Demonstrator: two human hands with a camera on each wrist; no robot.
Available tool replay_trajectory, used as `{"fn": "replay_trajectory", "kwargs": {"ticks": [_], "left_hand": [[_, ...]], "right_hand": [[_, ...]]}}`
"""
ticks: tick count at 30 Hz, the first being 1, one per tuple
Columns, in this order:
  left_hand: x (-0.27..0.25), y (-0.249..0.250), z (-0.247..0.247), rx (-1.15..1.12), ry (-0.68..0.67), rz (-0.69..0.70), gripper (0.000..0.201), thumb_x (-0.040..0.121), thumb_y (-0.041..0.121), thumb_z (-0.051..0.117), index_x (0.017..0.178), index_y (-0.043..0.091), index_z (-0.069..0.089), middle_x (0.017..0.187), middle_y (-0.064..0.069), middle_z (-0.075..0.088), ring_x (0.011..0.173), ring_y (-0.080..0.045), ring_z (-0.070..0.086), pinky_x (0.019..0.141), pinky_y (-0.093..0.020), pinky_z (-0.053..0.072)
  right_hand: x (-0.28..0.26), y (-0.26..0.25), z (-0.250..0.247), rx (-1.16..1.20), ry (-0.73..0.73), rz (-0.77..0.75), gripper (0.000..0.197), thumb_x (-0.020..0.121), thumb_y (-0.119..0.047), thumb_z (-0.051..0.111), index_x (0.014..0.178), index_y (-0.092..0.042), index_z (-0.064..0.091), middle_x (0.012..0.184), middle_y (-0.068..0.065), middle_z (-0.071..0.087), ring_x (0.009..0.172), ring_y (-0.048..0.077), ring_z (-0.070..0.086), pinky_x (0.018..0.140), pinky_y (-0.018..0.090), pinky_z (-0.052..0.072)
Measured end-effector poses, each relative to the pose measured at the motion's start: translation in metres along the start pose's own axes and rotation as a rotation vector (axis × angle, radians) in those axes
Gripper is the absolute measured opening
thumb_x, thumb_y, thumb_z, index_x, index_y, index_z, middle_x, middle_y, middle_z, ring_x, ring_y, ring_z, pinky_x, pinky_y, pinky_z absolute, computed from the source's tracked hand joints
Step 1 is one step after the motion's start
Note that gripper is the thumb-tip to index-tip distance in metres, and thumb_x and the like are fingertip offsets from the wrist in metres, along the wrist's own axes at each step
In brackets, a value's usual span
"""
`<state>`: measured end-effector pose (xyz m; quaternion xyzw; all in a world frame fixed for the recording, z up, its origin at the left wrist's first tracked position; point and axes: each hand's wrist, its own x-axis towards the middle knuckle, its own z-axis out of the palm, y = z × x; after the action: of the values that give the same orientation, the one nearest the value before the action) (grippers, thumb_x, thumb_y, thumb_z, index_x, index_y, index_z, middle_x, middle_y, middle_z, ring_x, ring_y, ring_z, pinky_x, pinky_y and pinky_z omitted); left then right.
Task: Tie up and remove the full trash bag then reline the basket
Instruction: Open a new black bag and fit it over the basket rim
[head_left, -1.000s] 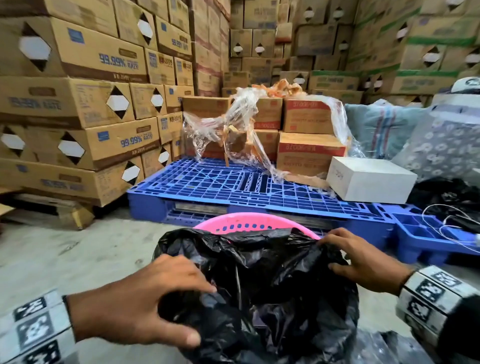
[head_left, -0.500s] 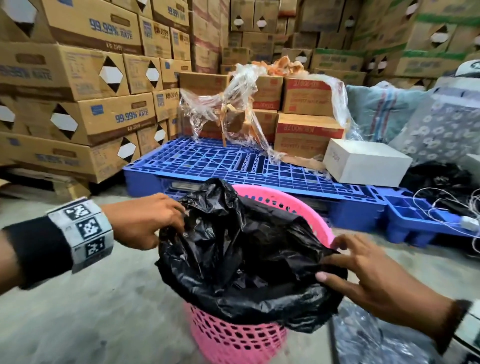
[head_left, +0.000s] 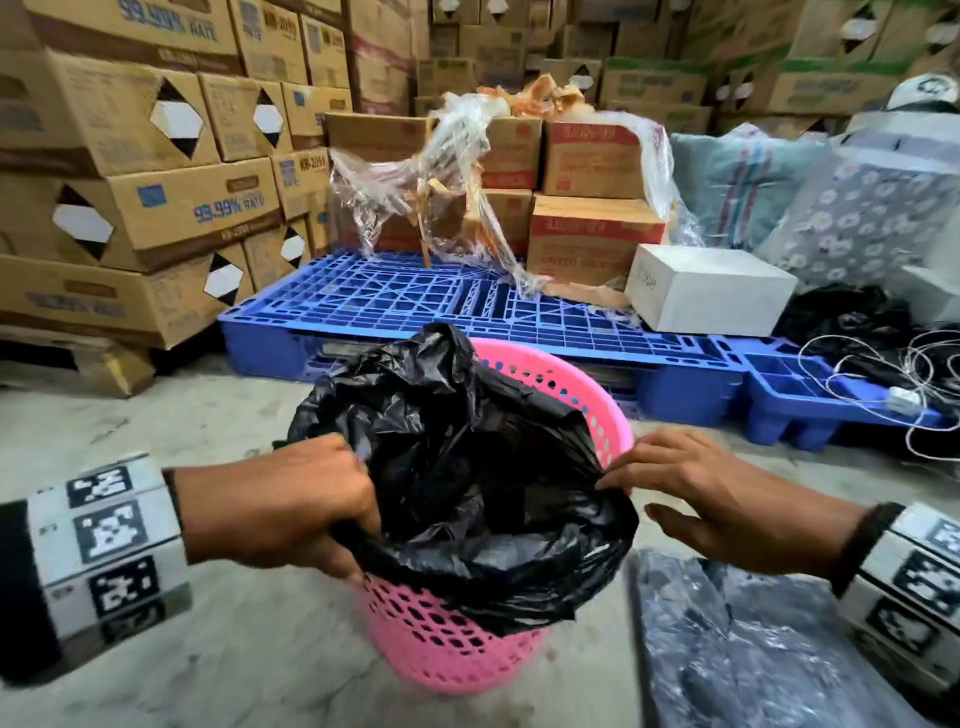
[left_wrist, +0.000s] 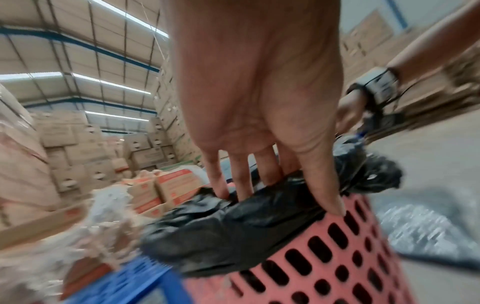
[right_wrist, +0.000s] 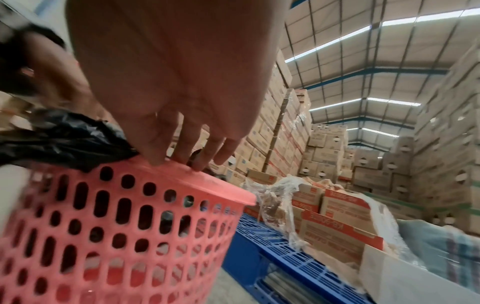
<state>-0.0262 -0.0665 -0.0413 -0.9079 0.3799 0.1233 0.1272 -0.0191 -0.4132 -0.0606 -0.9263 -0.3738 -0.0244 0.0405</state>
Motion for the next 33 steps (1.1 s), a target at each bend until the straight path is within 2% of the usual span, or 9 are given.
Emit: {"fn": "replay_trajectory", "kwargs": {"ticks": [5, 8, 11, 14, 20, 23, 26, 30, 33], "left_hand": [[-0.011, -0.06, -0.005, 0.163, -0.021, -0.157, 0.041, 0.08, 0.032, 0.047, 0.12, 0.032, 0.053, 0.125, 0.005, 0.059, 0.12, -0.02, 0.05, 0.097, -0.036, 0.04], [-0.002, -0.048, -0.018, 0.011, 0.117, -0.165, 0.044, 0.071, 0.025, 0.047, 0.114, 0.028, 0.055, 0.121, 0.004, 0.057, 0.116, -0.018, 0.05, 0.095, -0.033, 0.041], [0.001, 0.0, -0.025, -0.185, 0.22, -0.102, 0.042, 0.077, 0.049, 0.055, 0.113, 0.028, 0.056, 0.113, 0.008, 0.062, 0.104, -0.012, 0.055, 0.09, -0.03, 0.045], [0.004, 0.043, -0.013, -0.207, 0.234, -0.036, 0.063, 0.072, 0.072, 0.048, 0.114, 0.025, 0.055, 0.107, 0.005, 0.066, 0.099, -0.016, 0.057, 0.085, -0.034, 0.046], [0.015, 0.037, 0.005, -0.181, 0.288, -0.012, 0.053, 0.07, 0.067, 0.05, 0.097, 0.023, 0.064, 0.09, 0.001, 0.069, 0.09, -0.018, 0.06, 0.077, -0.035, 0.046], [0.004, 0.017, -0.001, -0.139, 0.218, 0.013, 0.045, 0.067, 0.059, 0.052, 0.094, 0.025, 0.065, 0.088, 0.003, 0.068, 0.088, -0.016, 0.06, 0.074, -0.036, 0.047], [-0.008, -0.001, -0.006, -0.074, 0.175, -0.004, 0.044, 0.063, 0.047, 0.048, 0.1, 0.028, 0.061, 0.099, 0.006, 0.065, 0.1, -0.014, 0.057, 0.084, -0.036, 0.046], [-0.016, -0.009, -0.002, -0.147, 0.121, -0.07, 0.041, 0.063, 0.044, 0.051, 0.104, 0.037, 0.051, 0.103, 0.019, 0.047, 0.103, -0.006, 0.041, 0.092, -0.018, 0.03], [-0.024, -0.004, 0.006, -0.268, 0.119, -0.128, 0.058, 0.062, 0.055, 0.045, 0.118, 0.039, 0.046, 0.109, 0.02, 0.047, 0.105, -0.002, 0.036, 0.094, -0.017, 0.032]], "right_hand": [[0.008, -0.051, 0.003, 0.282, 0.016, -0.185, 0.047, 0.088, -0.007, 0.051, 0.132, -0.023, 0.049, 0.113, -0.003, 0.064, 0.104, 0.005, 0.053, 0.091, 0.009, 0.038], [0.022, -0.056, -0.004, 0.302, -0.054, -0.157, 0.056, 0.087, -0.017, 0.055, 0.14, -0.027, 0.038, 0.128, -0.002, 0.058, 0.114, 0.008, 0.052, 0.099, 0.02, 0.04], [0.026, -0.031, -0.013, 0.19, -0.117, -0.05, 0.059, 0.08, -0.045, 0.066, 0.133, -0.029, 0.047, 0.132, -0.008, 0.056, 0.118, 0.004, 0.049, 0.104, 0.026, 0.038], [0.023, -0.006, -0.019, 0.136, -0.146, -0.014, 0.056, 0.073, -0.07, 0.054, 0.112, -0.031, 0.065, 0.114, -0.013, 0.068, 0.1, 0.001, 0.06, 0.092, 0.032, 0.049], [0.018, -0.009, -0.01, 0.097, -0.038, -0.09, 0.044, 0.08, -0.067, 0.05, 0.093, -0.03, 0.07, 0.09, -0.012, 0.074, 0.083, 0.008, 0.065, 0.077, 0.021, 0.048], [0.021, -0.032, -0.001, 0.08, -0.044, -0.159, 0.044, 0.085, -0.062, 0.047, 0.085, -0.024, 0.068, 0.076, -0.004, 0.07, 0.071, 0.019, 0.062, 0.066, 0.037, 0.049], [0.036, -0.067, 0.008, 0.054, -0.018, -0.214, 0.051, 0.086, -0.061, 0.039, 0.074, -0.016, 0.063, 0.069, 0.007, 0.068, 0.068, 0.031, 0.06, 0.055, 0.04, 0.045], [0.067, -0.108, 0.018, 0.101, -0.034, -0.254, 0.051, 0.089, -0.054, 0.044, 0.069, -0.011, 0.061, 0.064, 0.015, 0.065, 0.061, 0.038, 0.056, 0.051, 0.033, 0.033], [0.081, -0.104, 0.006, 0.12, -0.016, -0.172, 0.042, 0.092, -0.049, 0.043, 0.076, -0.014, 0.062, 0.076, 0.011, 0.067, 0.067, 0.03, 0.059, 0.055, 0.035, 0.043]]}}
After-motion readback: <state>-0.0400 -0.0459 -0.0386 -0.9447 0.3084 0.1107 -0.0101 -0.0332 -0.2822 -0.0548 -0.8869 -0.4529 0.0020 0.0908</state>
